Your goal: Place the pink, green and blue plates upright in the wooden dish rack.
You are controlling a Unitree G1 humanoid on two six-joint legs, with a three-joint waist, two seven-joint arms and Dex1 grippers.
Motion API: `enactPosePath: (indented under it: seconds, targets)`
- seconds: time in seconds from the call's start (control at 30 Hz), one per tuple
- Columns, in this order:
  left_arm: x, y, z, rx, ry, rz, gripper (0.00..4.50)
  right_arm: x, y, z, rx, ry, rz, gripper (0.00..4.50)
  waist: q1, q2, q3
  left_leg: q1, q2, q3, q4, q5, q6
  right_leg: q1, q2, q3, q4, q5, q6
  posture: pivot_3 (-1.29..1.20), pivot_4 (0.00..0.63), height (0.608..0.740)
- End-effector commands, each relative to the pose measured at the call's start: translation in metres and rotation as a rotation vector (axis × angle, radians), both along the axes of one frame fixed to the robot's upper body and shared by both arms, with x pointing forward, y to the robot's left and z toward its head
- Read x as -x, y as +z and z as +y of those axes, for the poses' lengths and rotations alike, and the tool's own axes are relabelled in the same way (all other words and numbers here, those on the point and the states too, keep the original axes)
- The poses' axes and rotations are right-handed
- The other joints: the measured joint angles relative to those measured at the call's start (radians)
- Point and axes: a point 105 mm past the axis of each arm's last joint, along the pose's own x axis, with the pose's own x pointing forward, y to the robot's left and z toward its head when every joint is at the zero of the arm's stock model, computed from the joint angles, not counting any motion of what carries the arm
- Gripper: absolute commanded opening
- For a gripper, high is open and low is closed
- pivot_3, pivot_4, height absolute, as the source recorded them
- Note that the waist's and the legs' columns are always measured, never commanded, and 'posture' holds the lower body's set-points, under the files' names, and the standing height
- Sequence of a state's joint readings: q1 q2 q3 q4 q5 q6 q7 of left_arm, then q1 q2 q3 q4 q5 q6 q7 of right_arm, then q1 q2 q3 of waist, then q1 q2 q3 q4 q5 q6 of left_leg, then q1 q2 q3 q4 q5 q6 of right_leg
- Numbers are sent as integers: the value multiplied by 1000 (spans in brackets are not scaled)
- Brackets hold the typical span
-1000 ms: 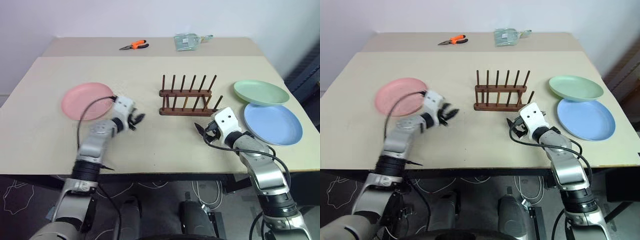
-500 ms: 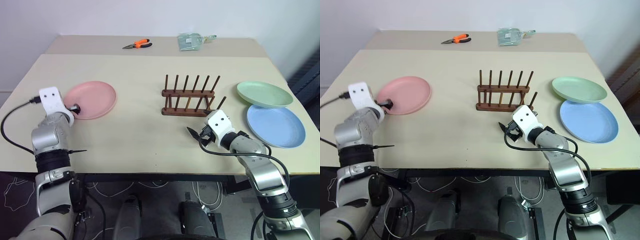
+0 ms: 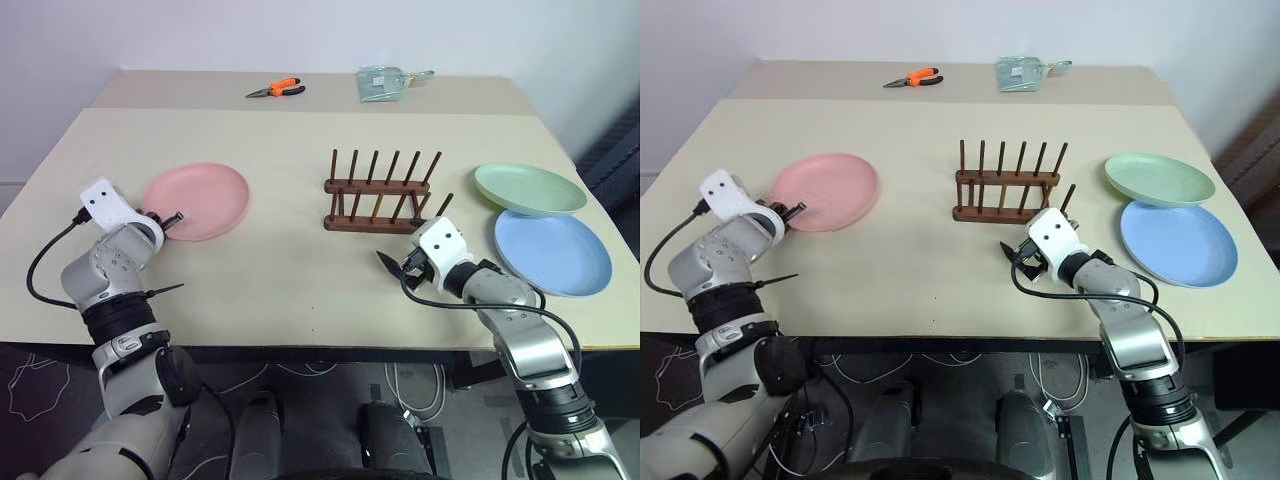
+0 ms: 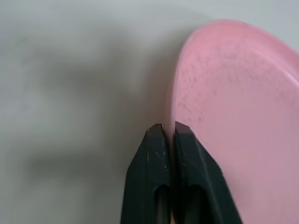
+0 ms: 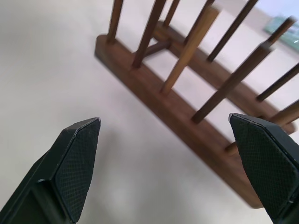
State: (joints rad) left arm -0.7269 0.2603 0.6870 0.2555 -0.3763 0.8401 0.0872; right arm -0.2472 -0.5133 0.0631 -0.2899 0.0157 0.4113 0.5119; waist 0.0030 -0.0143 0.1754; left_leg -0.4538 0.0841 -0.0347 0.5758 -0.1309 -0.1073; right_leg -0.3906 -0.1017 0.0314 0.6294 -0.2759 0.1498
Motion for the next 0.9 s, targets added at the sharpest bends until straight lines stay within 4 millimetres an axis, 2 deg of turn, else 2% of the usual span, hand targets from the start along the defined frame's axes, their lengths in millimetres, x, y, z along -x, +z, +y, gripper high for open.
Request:
enactPosePath:
  seconds: [0.03,0.1,0.17,0.27,0.33,0.4,0.5,0.6,0.83,0.87,0.9]
  targets:
    - [-11,75,-29,-101,-129,-312,41,7,47,20,81,102,-205,4500,3,-1,1,-1,0,0,0,0,0,0,0,0,0,0,0,0,150,740]
    - [-12,110,-60,-226,-253,-433,41,10,65,39,118,174,-292,4500,6,-2,1,-3,0,0,0,0,-1,-2,0,0,0,0,0,0,150,740]
    - [-8,136,-95,-274,-380,-528,41,12,79,59,155,238,-361,4500,8,-3,2,-5,0,0,0,1,-1,-4,0,0,0,1,0,0,150,740]
    - [4,164,-140,-289,-556,-627,41,11,85,83,310,311,-464,4500,9,-3,2,-6,0,0,0,1,-1,-5,0,0,-1,2,3,0,150,740]
    - [8,170,-152,-291,-604,-647,41,10,85,89,372,331,-499,4500,8,-3,2,-6,0,0,0,1,-1,-4,0,0,-1,2,4,0,150,740]
    - [15,172,-168,-292,-678,-652,41,-4,89,92,423,261,-564,4500,4,-3,2,-6,0,0,0,1,-1,-5,0,0,-1,2,4,0,150,740]
    - [21,172,-183,-263,-739,-649,41,-18,91,94,530,198,-643,4500,-2,-3,2,-6,0,0,0,1,-1,-6,0,0,1,2,4,0,150,740]
    - [22,167,-184,-270,-746,-628,0,-20,89,95,570,201,-657,3699,0,-3,2,-7,0,0,0,1,-1,-6,0,0,0,2,4,0,150,740]
    - [17,157,-178,-226,-725,-592,0,-17,84,90,581,210,-650,299,2,-3,2,-7,0,0,0,1,-1,-6,0,0,0,2,4,0,150,740]
    - [14,156,-175,-202,-705,-583,676,-17,84,89,582,204,-653,9,2,-3,2,-7,0,0,0,1,-1,-6,0,0,0,2,4,0,150,740]
    - [11,155,-172,-180,-679,-576,985,-17,86,86,583,190,-663,0,5,-3,2,-7,0,0,0,1,-1,-6,0,0,0,2,4,0,150,740]
